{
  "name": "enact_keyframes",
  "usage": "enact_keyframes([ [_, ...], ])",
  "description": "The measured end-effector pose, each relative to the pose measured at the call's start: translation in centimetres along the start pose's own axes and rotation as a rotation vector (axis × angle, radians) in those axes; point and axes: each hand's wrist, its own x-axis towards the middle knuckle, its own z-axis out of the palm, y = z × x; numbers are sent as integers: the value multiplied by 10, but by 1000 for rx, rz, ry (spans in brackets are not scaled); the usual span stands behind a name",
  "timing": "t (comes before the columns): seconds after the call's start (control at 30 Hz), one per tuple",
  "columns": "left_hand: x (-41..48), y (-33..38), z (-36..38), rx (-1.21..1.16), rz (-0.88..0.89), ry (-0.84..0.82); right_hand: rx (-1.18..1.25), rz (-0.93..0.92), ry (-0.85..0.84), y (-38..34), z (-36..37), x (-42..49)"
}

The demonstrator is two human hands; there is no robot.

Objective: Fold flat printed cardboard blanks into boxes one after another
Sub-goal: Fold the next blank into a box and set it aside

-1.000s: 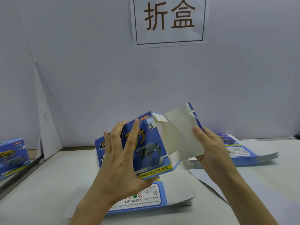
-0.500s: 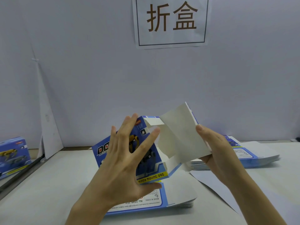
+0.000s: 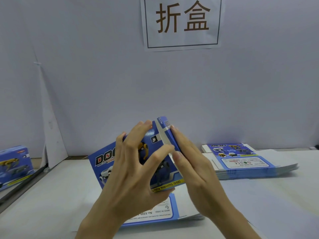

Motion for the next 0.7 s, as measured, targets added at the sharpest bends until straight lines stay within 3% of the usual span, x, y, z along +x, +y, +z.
enact_keyframes([
  [0.23,-3,-3,7,-37,-2,13,-50,44,-48,1,5,-3],
  [0.4,-6,-5,10,-19,-38,21,-270,-76,-156,-2,-1,-2],
  [0.47,-3,4,10,-21,-80,68,-280,-164,-70,-1,-4,0],
  [0.6,0,18,3,-126,-176,67,-102,-306,257,-1,-17,5],
  [0.7,5,13,-14,-274,-200,75,-77,-416,331,-7,-32,6],
])
